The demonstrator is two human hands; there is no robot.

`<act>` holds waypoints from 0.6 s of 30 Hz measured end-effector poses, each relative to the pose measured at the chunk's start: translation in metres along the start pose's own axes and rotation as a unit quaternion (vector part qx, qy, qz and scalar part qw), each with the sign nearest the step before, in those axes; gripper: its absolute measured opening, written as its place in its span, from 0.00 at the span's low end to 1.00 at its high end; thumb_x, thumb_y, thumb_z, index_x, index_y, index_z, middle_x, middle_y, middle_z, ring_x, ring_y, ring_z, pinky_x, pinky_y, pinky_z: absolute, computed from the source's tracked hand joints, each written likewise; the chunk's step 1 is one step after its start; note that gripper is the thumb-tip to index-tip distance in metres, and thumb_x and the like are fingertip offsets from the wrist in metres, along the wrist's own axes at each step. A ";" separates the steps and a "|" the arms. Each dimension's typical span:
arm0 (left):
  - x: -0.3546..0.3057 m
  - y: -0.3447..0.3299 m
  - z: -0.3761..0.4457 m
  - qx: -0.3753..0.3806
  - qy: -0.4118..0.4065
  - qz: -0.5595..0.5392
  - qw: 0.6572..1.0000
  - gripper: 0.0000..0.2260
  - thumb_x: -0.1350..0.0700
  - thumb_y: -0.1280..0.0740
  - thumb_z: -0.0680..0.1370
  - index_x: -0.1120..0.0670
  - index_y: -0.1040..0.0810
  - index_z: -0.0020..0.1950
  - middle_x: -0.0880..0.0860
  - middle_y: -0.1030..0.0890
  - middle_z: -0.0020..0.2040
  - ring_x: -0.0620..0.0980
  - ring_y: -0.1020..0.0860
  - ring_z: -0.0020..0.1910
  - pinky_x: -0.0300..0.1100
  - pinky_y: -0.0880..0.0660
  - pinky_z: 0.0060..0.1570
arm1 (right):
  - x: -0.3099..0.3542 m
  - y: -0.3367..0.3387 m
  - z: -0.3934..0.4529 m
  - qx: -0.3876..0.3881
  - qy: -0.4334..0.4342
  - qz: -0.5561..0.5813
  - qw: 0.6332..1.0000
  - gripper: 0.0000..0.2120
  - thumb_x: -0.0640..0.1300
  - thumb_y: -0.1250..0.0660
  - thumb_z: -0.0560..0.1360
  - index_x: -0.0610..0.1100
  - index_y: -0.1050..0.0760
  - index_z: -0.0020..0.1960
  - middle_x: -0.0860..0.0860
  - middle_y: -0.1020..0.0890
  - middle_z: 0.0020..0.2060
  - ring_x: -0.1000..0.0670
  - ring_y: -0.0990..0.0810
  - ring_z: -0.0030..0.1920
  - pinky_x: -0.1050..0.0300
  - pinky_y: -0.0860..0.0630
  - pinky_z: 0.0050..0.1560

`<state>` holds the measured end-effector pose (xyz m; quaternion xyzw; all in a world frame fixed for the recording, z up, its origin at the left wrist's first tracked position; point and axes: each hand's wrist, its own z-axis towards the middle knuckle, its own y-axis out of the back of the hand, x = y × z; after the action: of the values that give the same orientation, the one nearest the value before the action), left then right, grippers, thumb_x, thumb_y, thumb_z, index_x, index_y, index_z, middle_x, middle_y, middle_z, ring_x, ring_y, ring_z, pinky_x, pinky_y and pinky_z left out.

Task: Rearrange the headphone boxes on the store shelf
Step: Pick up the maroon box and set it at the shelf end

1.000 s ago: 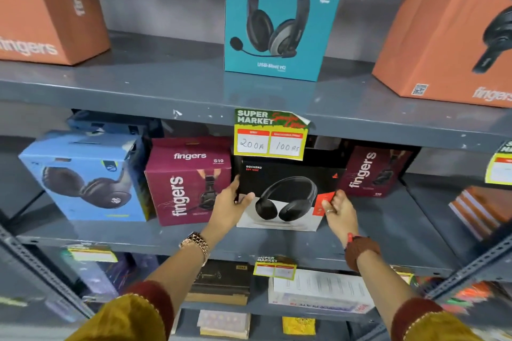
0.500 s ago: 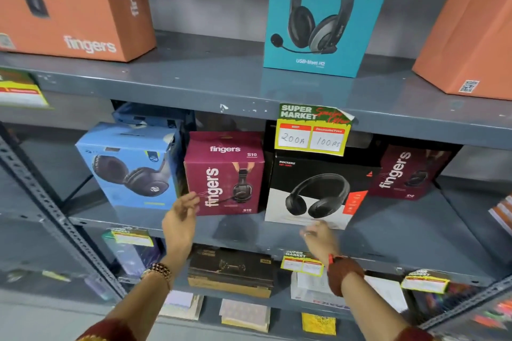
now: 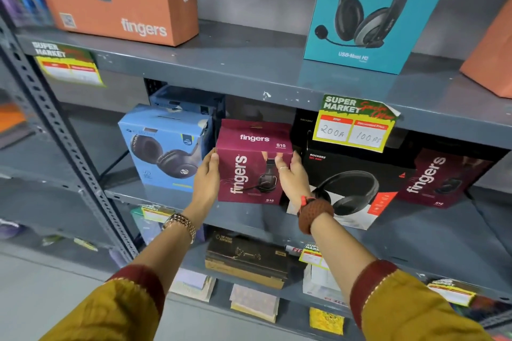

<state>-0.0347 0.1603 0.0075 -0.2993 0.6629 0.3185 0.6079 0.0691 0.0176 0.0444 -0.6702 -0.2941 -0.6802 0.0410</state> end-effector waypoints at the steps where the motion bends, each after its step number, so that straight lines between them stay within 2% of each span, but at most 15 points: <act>1: -0.001 0.000 -0.003 -0.002 0.005 -0.008 1.000 0.22 0.42 0.48 0.80 0.50 0.32 0.71 0.54 0.23 0.65 0.51 0.23 0.61 0.50 0.26 0.62 | 0.000 0.000 -0.001 -0.001 0.006 0.011 1.000 0.26 0.52 0.43 0.80 0.45 0.41 0.75 0.47 0.25 0.67 0.45 0.27 0.67 0.48 0.32 0.70; 2: -0.002 0.001 -0.006 -0.009 0.012 -0.018 1.000 0.22 0.42 0.48 0.80 0.51 0.30 0.69 0.53 0.22 0.64 0.50 0.22 0.59 0.49 0.25 0.60 | -0.001 0.001 -0.004 -0.001 0.014 0.020 1.000 0.25 0.52 0.43 0.80 0.45 0.38 0.74 0.48 0.24 0.67 0.46 0.27 0.67 0.49 0.32 0.70; 4: -0.004 0.004 -0.019 -0.032 0.019 -0.037 0.999 0.20 0.43 0.49 0.80 0.50 0.26 0.64 0.48 0.22 0.61 0.42 0.22 0.52 0.37 0.27 0.48 | -0.006 0.004 -0.014 0.012 0.026 0.032 0.999 0.24 0.53 0.42 0.80 0.46 0.37 0.74 0.49 0.27 0.69 0.48 0.29 0.69 0.51 0.34 0.71; 6: -0.005 0.008 -0.039 -0.043 0.009 -0.056 0.997 0.15 0.44 0.50 0.81 0.42 0.25 0.56 0.40 0.21 0.53 0.31 0.23 0.44 0.29 0.30 0.40 | -0.013 0.008 -0.026 0.024 0.035 0.045 0.998 0.25 0.52 0.42 0.80 0.46 0.37 0.74 0.50 0.30 0.72 0.49 0.31 0.71 0.55 0.36 0.71; 7: -0.006 0.009 -0.054 -0.055 -0.001 -0.059 0.997 0.14 0.44 0.50 0.81 0.38 0.24 0.53 0.35 0.20 0.48 0.28 0.22 0.41 0.27 0.29 0.37 | -0.015 0.013 -0.035 0.030 0.040 0.052 0.997 0.25 0.52 0.42 0.79 0.46 0.37 0.74 0.49 0.30 0.72 0.50 0.32 0.71 0.58 0.37 0.69; 9: -0.010 0.011 -0.082 -0.078 -0.017 -0.086 0.993 0.13 0.45 0.48 0.81 0.36 0.24 0.49 0.30 0.18 0.39 0.25 0.22 0.38 0.23 0.28 0.33 | -0.021 0.021 -0.052 0.038 0.053 0.066 0.996 0.25 0.51 0.41 0.79 0.44 0.36 0.74 0.49 0.30 0.72 0.51 0.31 0.71 0.62 0.37 0.66; 11: -0.012 0.008 -0.108 -0.106 -0.023 -0.115 0.988 0.14 0.45 0.45 0.80 0.37 0.20 0.45 0.32 0.17 0.38 0.30 0.20 0.39 0.27 0.26 0.34 | -0.025 0.033 -0.070 0.048 0.066 0.076 0.994 0.23 0.49 0.41 0.79 0.45 0.33 0.73 0.52 0.27 0.70 0.52 0.29 0.68 0.62 0.35 0.67; 12: -0.014 0.002 -0.126 -0.122 -0.019 -0.114 0.986 0.14 0.44 0.45 0.78 0.37 0.19 0.43 0.35 0.16 0.40 0.33 0.19 0.41 0.30 0.25 0.38 | -0.028 0.045 -0.082 0.056 0.075 0.084 0.992 0.20 0.49 0.40 0.80 0.46 0.30 0.70 0.55 0.25 0.66 0.54 0.27 0.65 0.65 0.33 0.65; 14: -0.014 -0.008 -0.156 -0.147 -0.001 -0.118 0.982 0.13 0.41 0.43 0.75 0.40 0.19 0.41 0.40 0.18 0.45 0.41 0.21 0.46 0.39 0.27 0.45 | -0.037 0.063 -0.101 0.065 0.091 0.101 0.989 0.15 0.47 0.40 0.79 0.51 0.26 0.65 0.64 0.22 0.55 0.61 0.24 0.57 0.76 0.30 0.53; 15: -0.011 -0.017 -0.173 -0.163 0.002 -0.123 0.979 0.12 0.40 0.42 0.74 0.41 0.20 0.41 0.44 0.19 0.46 0.46 0.22 0.46 0.41 0.28 0.46 | -0.044 0.076 -0.112 0.063 0.097 0.110 0.987 0.15 0.47 0.39 0.79 0.50 0.26 0.65 0.67 0.23 0.50 0.66 0.23 0.52 0.79 0.29 0.47; 18: 0.002 -0.049 -0.223 -0.197 -0.026 -0.096 0.975 0.12 0.42 0.41 0.76 0.44 0.22 0.50 0.50 0.20 0.52 0.49 0.23 0.52 0.41 0.27 0.50 | -0.071 0.122 -0.141 0.067 0.108 0.126 0.984 0.18 0.46 0.38 0.78 0.48 0.27 0.68 0.69 0.24 0.50 0.75 0.25 0.47 0.81 0.29 0.47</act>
<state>-0.1338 -0.0457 0.0156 -0.4673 0.5393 0.3907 0.5816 0.0056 -0.1715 0.0299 -0.6200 -0.2460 -0.7169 0.2026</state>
